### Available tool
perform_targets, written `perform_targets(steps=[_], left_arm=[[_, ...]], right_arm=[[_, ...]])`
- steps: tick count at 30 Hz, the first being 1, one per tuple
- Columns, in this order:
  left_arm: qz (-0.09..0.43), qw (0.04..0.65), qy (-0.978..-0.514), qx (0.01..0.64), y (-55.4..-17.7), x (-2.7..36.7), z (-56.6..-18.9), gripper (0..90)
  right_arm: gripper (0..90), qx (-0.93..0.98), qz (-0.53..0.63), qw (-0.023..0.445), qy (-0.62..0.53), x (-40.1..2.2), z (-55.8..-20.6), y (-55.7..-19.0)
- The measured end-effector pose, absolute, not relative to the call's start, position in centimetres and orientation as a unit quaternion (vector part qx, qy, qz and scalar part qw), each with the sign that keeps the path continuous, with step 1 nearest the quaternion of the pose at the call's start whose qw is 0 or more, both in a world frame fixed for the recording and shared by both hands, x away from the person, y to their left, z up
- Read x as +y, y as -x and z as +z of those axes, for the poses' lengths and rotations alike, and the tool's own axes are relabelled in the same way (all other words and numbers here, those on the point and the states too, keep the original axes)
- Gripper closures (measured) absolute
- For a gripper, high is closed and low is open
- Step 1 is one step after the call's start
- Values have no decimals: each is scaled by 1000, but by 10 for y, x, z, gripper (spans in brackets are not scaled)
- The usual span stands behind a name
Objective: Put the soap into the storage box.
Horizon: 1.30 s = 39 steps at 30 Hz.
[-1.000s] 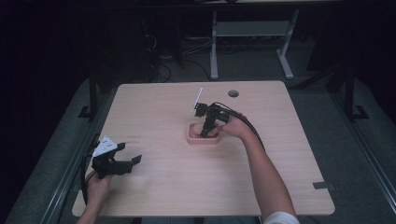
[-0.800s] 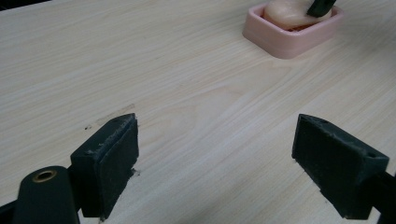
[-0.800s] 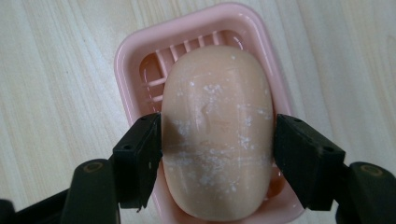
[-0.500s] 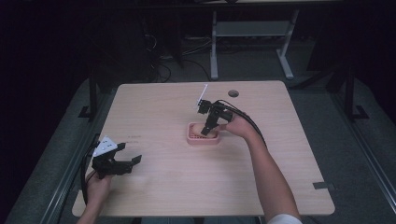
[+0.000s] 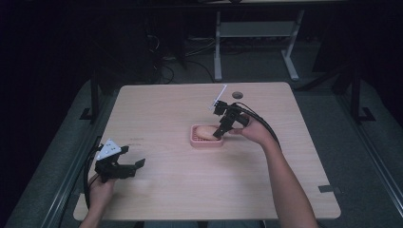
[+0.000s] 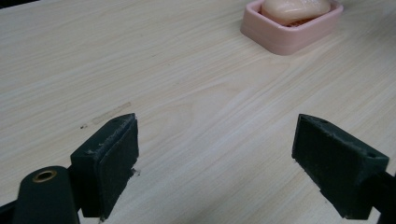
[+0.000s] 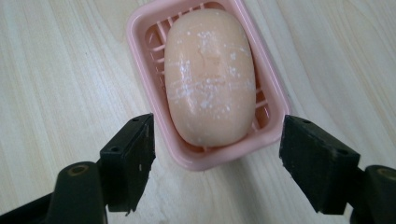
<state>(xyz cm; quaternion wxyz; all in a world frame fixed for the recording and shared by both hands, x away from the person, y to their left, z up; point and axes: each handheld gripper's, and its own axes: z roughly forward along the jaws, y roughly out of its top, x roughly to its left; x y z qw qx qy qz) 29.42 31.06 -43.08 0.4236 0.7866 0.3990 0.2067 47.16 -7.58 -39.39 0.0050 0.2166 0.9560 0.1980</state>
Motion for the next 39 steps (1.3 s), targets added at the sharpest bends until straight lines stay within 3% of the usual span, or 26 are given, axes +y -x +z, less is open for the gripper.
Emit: perform_targets(steps=[21, 39], left_arm=[[209, 418, -789, 400, -296, 311, -432, 143], [212, 417, -790, 396, -297, 311, -432, 143]], right_arm=[[255, 950, 219, 17, -224, -99, -378, -456], [246, 944, 218, 10, -246, -123, -390, -445]])
